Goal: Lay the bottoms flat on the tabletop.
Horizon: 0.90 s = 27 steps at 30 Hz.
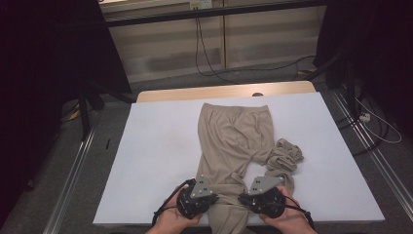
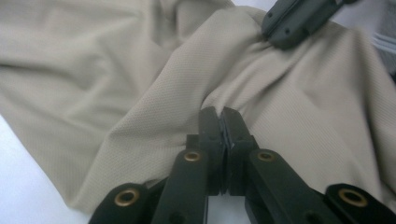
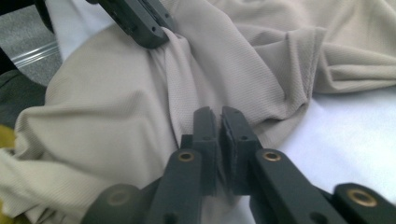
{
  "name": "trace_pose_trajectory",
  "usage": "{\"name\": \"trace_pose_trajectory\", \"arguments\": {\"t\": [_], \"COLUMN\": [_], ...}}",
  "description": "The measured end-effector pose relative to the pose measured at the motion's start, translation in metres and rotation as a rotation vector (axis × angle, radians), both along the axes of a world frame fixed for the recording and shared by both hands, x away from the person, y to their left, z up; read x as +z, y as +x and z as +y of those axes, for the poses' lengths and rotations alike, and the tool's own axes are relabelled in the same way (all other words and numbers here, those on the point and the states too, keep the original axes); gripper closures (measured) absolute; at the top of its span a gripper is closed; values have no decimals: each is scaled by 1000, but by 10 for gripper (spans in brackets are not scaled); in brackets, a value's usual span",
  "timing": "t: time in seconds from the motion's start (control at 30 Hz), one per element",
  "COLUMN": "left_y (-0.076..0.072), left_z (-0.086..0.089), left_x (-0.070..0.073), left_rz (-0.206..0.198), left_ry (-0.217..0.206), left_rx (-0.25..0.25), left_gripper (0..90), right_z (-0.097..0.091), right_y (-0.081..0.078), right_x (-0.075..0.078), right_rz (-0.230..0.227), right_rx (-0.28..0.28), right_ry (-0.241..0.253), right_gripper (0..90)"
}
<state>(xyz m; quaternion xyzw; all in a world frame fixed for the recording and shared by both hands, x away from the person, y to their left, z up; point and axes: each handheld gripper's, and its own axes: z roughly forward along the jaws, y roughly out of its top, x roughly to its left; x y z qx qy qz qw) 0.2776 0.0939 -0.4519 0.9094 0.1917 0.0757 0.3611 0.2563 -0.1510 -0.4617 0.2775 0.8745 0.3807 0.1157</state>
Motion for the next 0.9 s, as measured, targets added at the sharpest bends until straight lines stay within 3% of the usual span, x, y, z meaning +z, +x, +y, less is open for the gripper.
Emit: {"name": "trace_pose_trajectory", "arguments": {"t": [0.07, 0.33, 0.37, 0.4, 0.43, 0.5, 0.6, 0.7, 0.77, 0.83, 0.9], "left_y": [-14, -41, -44, -46, -46, -41, -31, -18, -8, 0, 4], "left_z": [5, 19, 21, 23, 25, 30, 35, 38, 40, 41, 42], "left_x": [2, 5, 5, 5, 5, 8, 13, 13, 11, 7, 5], "left_rz": [24, 86, 96, 99, 103, 120, 98, 38, 24, 32, 39], "left_ry": [14, 4, -1, -1, -21, -48, -78, -78, -62, -62, -69], "left_rx": [-36, -69, -72, -63, -47, -32, 11, 47, 66, 83, 99], "left_gripper": [893, 893, 890, 890, 874, 776, 707, 668, 664, 646, 637], "right_z": [-1, 1, 2, 2, 2, -1, -6, -7, -5, 1, 4], "right_y": [-11, -40, -47, -47, -48, -44, -30, -11, 5, 24, 28], "right_x": [1, 4, 5, 5, 5, 8, 15, 19, 18, 12, 8], "right_rz": [30, 71, 73, 73, 76, 71, 31, -21, -26, -27, -25], "right_rx": [16, 78, 86, 86, 80, 53, -10, -71, -86, -105, -106], "right_ry": [14, 29, 27, 27, 34, 68, 109, 106, 81, 54, 38], "right_gripper": [899, 898, 841, 841, 768, 687, 628, 610, 605, 590, 635]}}
